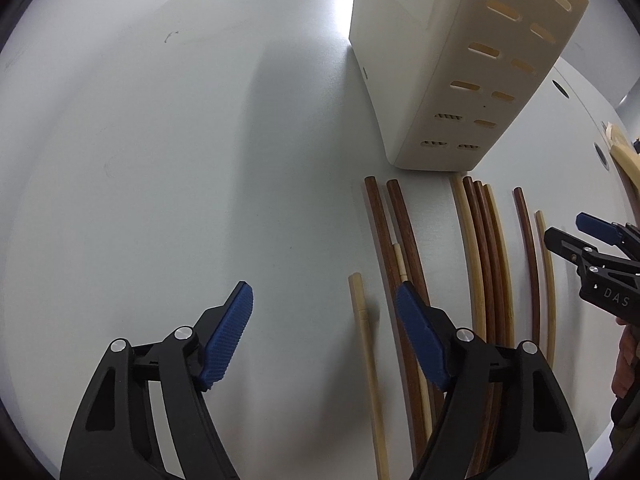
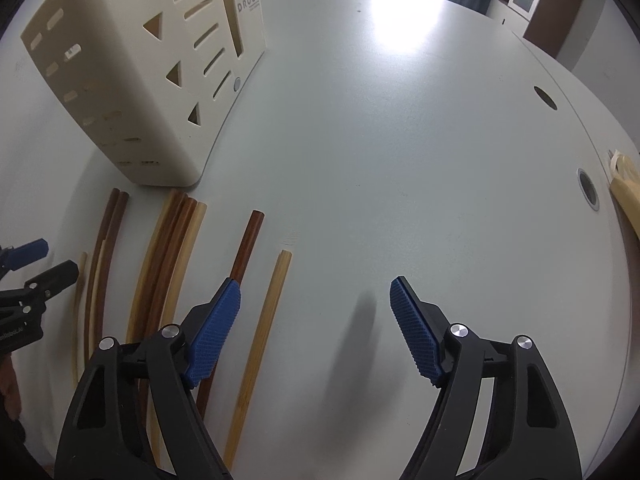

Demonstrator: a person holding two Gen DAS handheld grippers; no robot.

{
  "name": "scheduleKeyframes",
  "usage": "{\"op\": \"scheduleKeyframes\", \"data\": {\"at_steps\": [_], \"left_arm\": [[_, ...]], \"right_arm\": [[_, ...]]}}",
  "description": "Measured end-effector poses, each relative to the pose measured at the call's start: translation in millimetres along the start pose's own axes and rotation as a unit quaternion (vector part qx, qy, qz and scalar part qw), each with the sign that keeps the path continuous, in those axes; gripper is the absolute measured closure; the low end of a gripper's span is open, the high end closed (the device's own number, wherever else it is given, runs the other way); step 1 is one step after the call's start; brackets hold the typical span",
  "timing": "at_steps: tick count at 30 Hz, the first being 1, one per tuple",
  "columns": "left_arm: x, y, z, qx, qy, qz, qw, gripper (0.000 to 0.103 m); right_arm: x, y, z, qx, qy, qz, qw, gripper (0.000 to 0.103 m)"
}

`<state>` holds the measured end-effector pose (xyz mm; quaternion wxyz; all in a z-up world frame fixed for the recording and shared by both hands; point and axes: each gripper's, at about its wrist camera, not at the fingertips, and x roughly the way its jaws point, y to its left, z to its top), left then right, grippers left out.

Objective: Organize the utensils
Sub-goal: 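Close the left tool on a light chopstick while the right tool grasps another, then lift the light chopsticks with both tools and carry them above the cream holder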

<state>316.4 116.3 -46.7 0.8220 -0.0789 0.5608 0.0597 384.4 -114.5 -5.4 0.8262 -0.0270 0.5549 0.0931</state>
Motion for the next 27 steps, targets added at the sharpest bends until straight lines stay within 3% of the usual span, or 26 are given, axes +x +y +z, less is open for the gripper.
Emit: {"op": "scheduleKeyframes", "data": {"at_steps": [2,7,9,15,18,20,27], "left_arm": [[6.1,0.7,2.4,-0.011,0.016,-0.008,0.9998,0.045],[6.1,-5.7,2.9,0.002,0.011,0.008,0.9999,0.052],[6.6,-2.3,1.1,0.007,0.01,0.019,0.9997,0.06],[2.2,-17.4,-2.2,0.038,0.02,0.034,0.9985,0.086],[1.1,-21.8,-1.7,0.041,0.025,0.035,0.9982,0.094],[14.3,-22.5,12.4,0.041,0.025,0.035,0.9982,0.096],[17.4,-18.5,14.9,0.049,-0.003,0.033,0.9982,0.099]], "right_arm": [[3.2,3.2,-0.7,-0.005,0.008,-0.001,1.0,0.043],[8.8,13.7,-2.9,-0.012,0.016,0.002,1.0,0.051],[8.3,16.5,-2.8,-0.008,0.018,-0.002,1.0,0.052],[6.3,30.7,-5.9,-0.011,0.025,0.004,1.0,0.072],[5.0,36.1,-7.9,-0.01,0.021,0.01,1.0,0.081],[4.2,38.4,-9.6,-0.006,0.018,0.017,1.0,0.093],[0.6,42.7,-14.6,0.01,-0.001,0.032,0.999,0.096]]}}
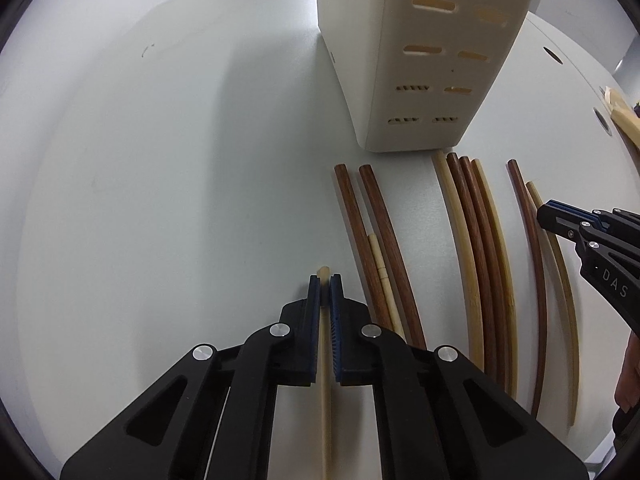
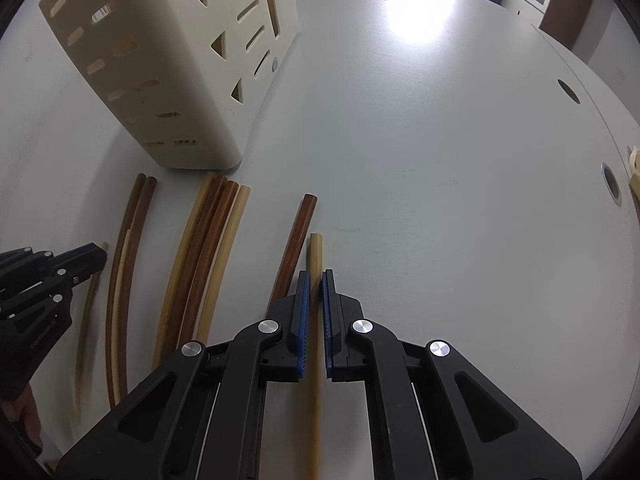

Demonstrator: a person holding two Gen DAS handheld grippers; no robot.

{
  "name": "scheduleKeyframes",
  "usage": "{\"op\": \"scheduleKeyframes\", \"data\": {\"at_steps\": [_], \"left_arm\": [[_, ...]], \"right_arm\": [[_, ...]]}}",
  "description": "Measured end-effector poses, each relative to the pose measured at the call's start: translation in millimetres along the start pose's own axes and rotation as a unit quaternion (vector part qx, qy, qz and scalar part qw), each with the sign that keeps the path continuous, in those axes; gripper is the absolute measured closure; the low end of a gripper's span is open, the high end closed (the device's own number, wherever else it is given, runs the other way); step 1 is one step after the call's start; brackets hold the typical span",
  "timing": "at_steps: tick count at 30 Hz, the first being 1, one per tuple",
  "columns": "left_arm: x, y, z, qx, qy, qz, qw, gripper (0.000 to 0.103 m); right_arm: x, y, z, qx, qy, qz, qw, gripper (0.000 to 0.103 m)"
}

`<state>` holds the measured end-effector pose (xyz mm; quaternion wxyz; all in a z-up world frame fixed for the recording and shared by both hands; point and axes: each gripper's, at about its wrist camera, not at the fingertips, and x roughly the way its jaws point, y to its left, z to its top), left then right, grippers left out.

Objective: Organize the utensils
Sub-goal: 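Lift the light chopsticks with both tools and carry them above the cream holder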

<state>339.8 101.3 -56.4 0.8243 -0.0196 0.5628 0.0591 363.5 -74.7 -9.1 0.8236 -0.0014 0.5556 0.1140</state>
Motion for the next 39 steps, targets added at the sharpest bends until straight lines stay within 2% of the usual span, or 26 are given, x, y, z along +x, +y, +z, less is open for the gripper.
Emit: {"op": "scheduleKeyframes", "data": {"at_steps": [2,5,8,11,14,15,22,24,28,32,36,39], "left_arm": [[-12.3,-0.6,-1.2,0.004,-0.032,0.009,0.9994,0.099],[-38.4,1.1,1.6,0.003,-0.08,-0.002,0.9968,0.099],[-66.3,2.5,5.8,-0.008,-0.135,-0.025,0.9906,0.099],[-84.6,-0.9,11.4,0.003,-0.193,-0.041,0.9803,0.099],[-92.9,4.8,13.6,-0.008,-0.236,-0.055,0.9702,0.099],[-97.2,7.9,14.7,-0.014,-0.25,-0.06,0.9662,0.099],[-151.1,6.0,22.4,-0.025,-0.349,-0.087,0.9326,0.099],[-164.9,7.0,23.4,-0.021,-0.377,-0.087,0.922,0.099],[-181.6,-7.5,23.2,0.005,-0.461,-0.064,0.8851,0.099],[-198.6,-10.1,27.0,0.003,-0.508,-0.091,0.8566,0.099],[-212.7,-13.9,29.5,-0.002,-0.552,-0.097,0.8279,0.099],[-216.3,-18.7,31.7,-0.007,-0.581,-0.096,0.8079,0.099]], "right_arm": [[-11.6,0.1,1.2,0.005,-0.026,0.0,1.0,0.096],[-33.5,3.7,4.1,0.01,-0.061,0.019,0.998,0.096],[-64.1,13.3,4.9,-0.002,-0.121,0.03,0.992,0.096],[-85.0,26.0,6.8,-0.018,-0.16,0.045,0.986,0.096],[-100.6,33.4,5.8,-0.023,-0.191,0.053,0.98,0.096],[-103.9,25.3,3.6,-0.022,-0.203,0.055,0.977,0.096],[-134.5,14.6,17.4,-0.02,-0.269,0.061,0.961,0.096],[-145.1,10.2,26.4,-0.022,-0.292,0.063,0.954,0.096],[-171.8,9.0,37.2,-0.022,-0.331,0.081,0.94,0.096],[-191.8,14.3,42.7,-0.026,-0.364,0.092,0.927,0.096],[-204.8,15.8,43.4,-0.032,-0.408,0.091,0.908,0.096],[-210.1,8.0,43.8,-0.027,-0.436,0.113,0.893,0.096]]}}
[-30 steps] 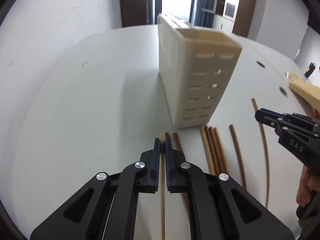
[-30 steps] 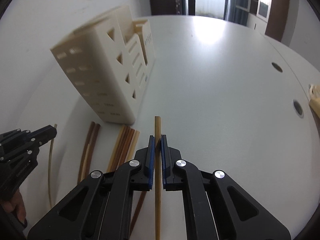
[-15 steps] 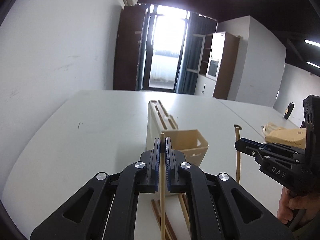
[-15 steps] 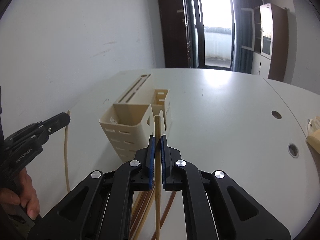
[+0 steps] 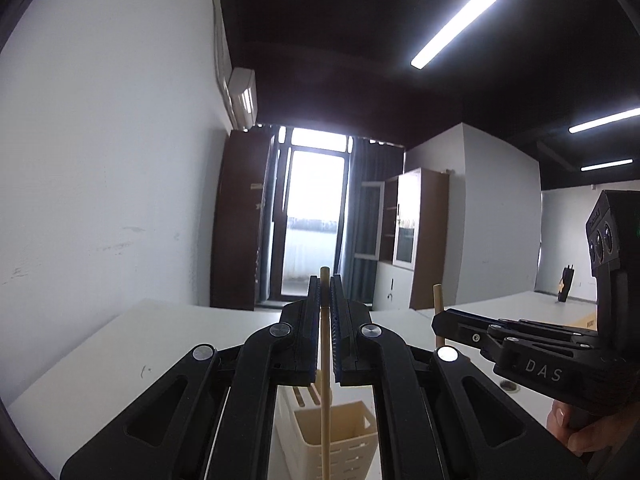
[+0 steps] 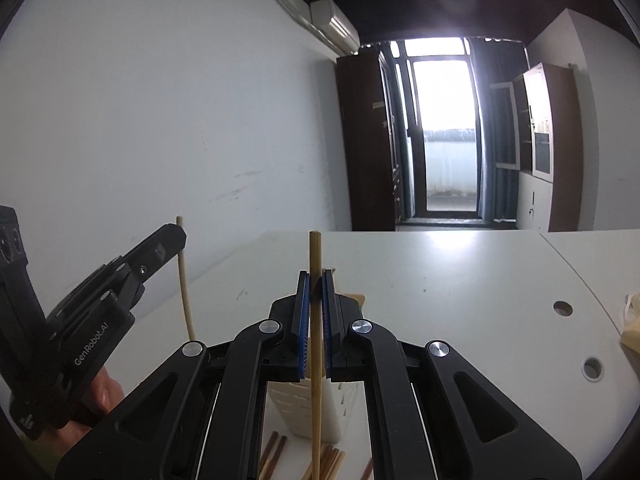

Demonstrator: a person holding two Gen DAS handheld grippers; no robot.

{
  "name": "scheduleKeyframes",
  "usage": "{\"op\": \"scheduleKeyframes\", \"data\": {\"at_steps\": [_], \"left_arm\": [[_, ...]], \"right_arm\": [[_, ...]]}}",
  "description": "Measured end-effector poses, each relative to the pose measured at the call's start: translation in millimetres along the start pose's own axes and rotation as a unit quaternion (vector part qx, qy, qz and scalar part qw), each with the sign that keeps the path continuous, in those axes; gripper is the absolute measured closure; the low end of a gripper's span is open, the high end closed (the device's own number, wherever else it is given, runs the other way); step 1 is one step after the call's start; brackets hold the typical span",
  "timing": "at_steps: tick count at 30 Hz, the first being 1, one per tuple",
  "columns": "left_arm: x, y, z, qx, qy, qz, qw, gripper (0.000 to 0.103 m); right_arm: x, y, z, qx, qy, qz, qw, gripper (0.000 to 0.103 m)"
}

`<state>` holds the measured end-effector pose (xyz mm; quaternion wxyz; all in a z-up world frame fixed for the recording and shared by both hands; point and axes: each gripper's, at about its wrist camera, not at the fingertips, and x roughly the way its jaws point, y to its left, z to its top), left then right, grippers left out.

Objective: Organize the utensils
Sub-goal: 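Lift the light chopsticks with both tools and carry them above the cream holder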

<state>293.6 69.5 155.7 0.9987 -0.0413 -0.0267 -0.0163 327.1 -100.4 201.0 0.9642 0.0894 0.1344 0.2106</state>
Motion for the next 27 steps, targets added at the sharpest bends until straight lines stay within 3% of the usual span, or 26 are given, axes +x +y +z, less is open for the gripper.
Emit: {"op": "scheduleKeyframes", "data": {"at_steps": [6,11,16,20,27], "left_arm": [[-1.4,-6.4,1.5,0.002,-0.06,0.007,0.9982,0.099],[-3.8,-9.1,-0.1,-0.001,-0.106,0.003,0.9943,0.099],[-6.9,-8.3,-0.4,-0.006,-0.147,0.015,0.989,0.099],[-1.1,-5.8,-3.6,-0.012,-0.152,0.012,0.9882,0.099],[28.7,-0.7,-23.5,-0.015,-0.083,0.009,0.9964,0.099]], "right_arm": [[-7.8,-6.8,7.3,0.005,-0.08,0.03,0.996,0.096],[-22.3,-9.0,13.6,0.012,-0.166,0.029,0.986,0.096],[-22.9,-16.6,14.1,0.015,-0.224,0.04,0.974,0.096],[-17.8,-21.7,14.1,0.013,-0.254,0.045,0.966,0.097],[17.2,-28.6,5.0,0.005,-0.208,0.031,0.978,0.096]]}}
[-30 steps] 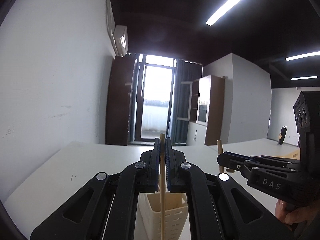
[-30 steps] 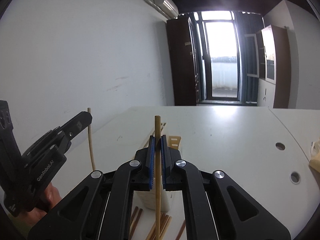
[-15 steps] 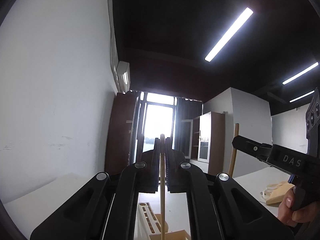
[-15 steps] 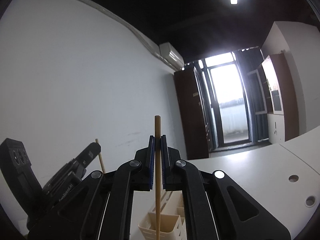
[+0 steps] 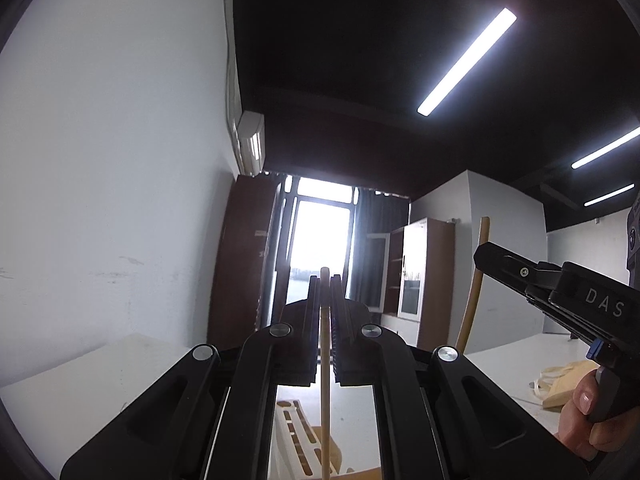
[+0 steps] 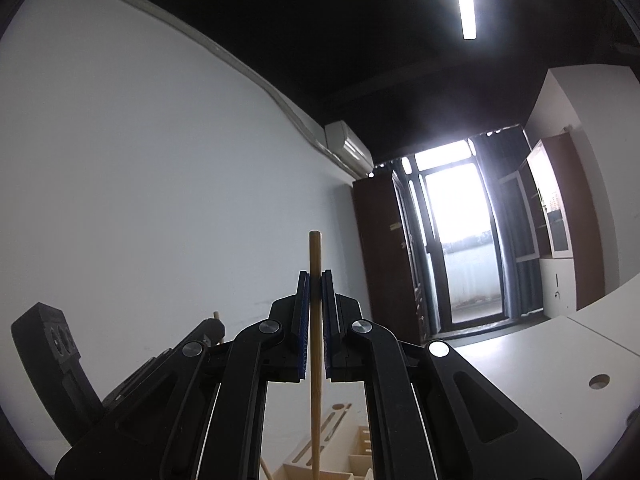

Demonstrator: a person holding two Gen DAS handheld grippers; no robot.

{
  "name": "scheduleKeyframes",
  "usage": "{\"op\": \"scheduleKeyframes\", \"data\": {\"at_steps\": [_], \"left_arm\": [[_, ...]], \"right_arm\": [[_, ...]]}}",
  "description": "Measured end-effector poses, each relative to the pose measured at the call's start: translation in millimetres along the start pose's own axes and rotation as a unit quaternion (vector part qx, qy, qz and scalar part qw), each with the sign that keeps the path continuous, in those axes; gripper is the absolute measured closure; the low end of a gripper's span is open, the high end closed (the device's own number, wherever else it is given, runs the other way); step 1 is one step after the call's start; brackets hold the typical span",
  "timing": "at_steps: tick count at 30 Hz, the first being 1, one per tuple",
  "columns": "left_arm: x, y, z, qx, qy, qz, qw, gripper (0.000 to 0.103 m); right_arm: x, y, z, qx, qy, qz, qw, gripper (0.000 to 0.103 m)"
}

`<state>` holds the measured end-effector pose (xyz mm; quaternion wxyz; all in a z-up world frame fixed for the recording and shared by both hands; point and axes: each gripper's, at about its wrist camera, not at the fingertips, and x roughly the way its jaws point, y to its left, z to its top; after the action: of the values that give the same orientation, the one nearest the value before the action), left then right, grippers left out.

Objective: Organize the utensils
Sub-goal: 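Lift the light chopsticks with both tools and carry them above the cream holder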

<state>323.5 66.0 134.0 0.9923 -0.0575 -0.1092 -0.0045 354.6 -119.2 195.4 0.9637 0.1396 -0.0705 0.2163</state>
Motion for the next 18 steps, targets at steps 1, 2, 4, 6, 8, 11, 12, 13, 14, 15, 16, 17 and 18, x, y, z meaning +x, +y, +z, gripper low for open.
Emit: {"op": "scheduleKeyframes", "data": {"at_steps": [1,2,4,6,8,11,12,13,14,15,16,17,18], "left_arm": [[2.0,1.1,-2.8,-0.002,0.011,0.0,0.9999,0.099],[3.5,2.5,-5.2,-0.004,0.019,-0.002,0.9998,0.099],[6.0,4.7,-9.7,-0.005,0.04,-0.004,0.9992,0.099],[6.7,9.3,-15.4,-0.011,0.059,-0.01,0.9981,0.099],[5.2,11.2,-20.2,-0.009,0.072,-0.013,0.9973,0.099],[5.6,13.3,-22.2,0.002,0.085,-0.016,0.9963,0.099],[4.5,13.8,-23.6,0.005,0.09,-0.018,0.9958,0.099],[4.1,14.7,-24.7,0.007,0.095,-0.02,0.9952,0.099],[4.4,16.5,-25.6,0.007,0.099,-0.022,0.9949,0.099],[4.4,18.0,-26.8,0.009,0.103,-0.023,0.9944,0.099],[4.3,19.2,-28.0,0.009,0.109,-0.026,0.9936,0.098],[8.5,21.5,-26.5,0.006,0.115,-0.028,0.993,0.098],[8.0,23.8,-27.6,0.001,0.12,-0.033,0.9922,0.098]], "right_arm": [[3.3,-1.4,-3.7,0.0,0.01,-0.002,1.0,0.096],[5.5,-2.3,-7.0,-0.001,0.019,-0.006,1.0,0.096],[7.4,-3.3,-13.0,-0.003,0.033,-0.008,0.999,0.096],[7.5,-2.3,-19.4,-0.008,0.05,-0.011,0.999,0.096],[7.5,-2.5,-25.4,-0.011,0.067,-0.012,0.998,0.096],[7.0,2.1,-29.8,-0.016,0.087,-0.008,0.996,0.096],[6.2,4.1,-31.3,-0.019,0.092,-0.006,0.996,0.096],[5.8,6.2,-32.4,-0.022,0.098,-0.005,0.995,0.096],[5.1,8.0,-33.9,-0.025,0.102,-0.004,0.994,0.096],[4.9,9.5,-35.6,-0.028,0.108,-0.003,0.994,0.096],[5.1,10.9,-37.2,-0.031,0.114,-0.005,0.993,0.096],[5.2,11.5,-38.4,-0.034,0.119,-0.008,0.992,0.096],[4.7,12.3,-39.7,-0.033,0.124,-0.004,0.992,0.096]]}}
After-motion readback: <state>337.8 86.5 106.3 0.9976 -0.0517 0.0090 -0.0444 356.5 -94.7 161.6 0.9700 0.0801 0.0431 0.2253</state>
